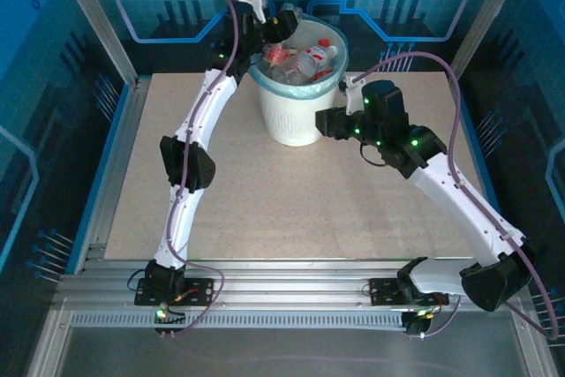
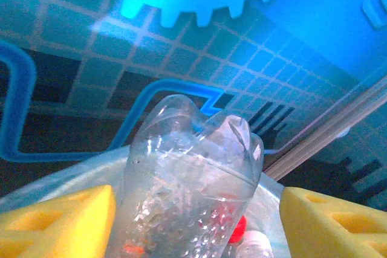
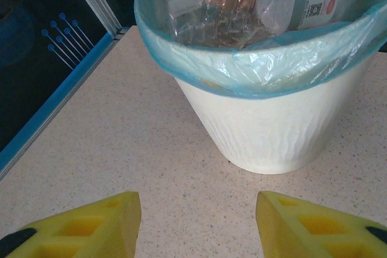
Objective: Put the plastic bottles in the bin
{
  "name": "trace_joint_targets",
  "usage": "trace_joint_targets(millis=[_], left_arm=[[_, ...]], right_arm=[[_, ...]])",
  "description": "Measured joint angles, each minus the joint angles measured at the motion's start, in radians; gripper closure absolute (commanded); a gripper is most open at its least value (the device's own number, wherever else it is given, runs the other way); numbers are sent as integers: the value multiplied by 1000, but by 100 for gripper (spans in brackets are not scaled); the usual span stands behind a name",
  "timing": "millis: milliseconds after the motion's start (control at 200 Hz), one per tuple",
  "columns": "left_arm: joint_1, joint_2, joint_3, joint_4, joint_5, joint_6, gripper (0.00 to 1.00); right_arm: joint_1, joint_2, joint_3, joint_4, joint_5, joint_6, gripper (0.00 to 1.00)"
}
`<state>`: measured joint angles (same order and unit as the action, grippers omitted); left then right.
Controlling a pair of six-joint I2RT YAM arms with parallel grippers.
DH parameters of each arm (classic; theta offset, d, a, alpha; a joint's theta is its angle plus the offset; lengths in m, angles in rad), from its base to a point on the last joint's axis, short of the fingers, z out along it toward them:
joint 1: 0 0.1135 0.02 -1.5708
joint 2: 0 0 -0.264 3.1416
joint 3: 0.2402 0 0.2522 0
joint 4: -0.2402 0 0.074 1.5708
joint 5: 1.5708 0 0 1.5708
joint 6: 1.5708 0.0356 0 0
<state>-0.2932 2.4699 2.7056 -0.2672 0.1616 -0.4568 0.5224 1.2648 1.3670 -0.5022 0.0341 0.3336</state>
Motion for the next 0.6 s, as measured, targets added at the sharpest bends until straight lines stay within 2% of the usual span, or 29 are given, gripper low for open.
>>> trace_joint_targets(millis=[285,600], left_arm=[[-60,0,0,-63,-7,116,28],[-69,0,0,-148,-12,176,29]], right_arm=[[0,-6,-12,-7,3,0,46],[0,-6,-13,-7,3,0,46]])
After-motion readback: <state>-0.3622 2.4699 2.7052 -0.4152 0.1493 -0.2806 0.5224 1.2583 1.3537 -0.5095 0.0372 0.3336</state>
